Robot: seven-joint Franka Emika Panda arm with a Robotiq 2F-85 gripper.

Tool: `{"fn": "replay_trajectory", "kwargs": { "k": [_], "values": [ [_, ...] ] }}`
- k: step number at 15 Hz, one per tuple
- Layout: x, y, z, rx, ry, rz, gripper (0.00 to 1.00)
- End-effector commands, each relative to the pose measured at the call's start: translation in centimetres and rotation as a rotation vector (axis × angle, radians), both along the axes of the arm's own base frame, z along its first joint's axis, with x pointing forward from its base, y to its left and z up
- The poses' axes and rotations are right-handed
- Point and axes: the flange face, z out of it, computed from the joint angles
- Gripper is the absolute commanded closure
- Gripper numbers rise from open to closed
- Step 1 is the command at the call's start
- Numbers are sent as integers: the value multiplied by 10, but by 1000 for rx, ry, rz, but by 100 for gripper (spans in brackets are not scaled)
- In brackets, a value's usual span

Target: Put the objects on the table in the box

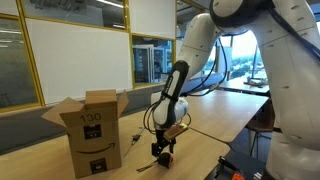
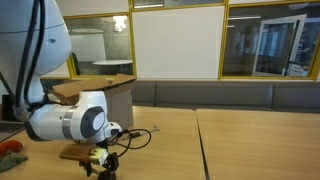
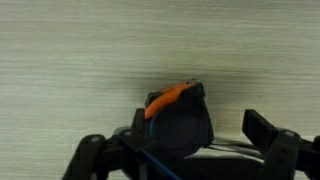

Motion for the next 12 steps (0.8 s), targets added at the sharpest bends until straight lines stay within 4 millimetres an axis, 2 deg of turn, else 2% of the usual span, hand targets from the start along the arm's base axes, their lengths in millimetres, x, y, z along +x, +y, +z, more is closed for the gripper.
{"fn": "replay_trajectory", "kwargs": {
  "k": [1,5,12],
  "values": [
    [2,-8,-6,-6,-16,-14,0],
    [4,-15,-11,-8,-3,-23,0],
    [2,-13,-21,-5,21,-22,0]
  ]
}}
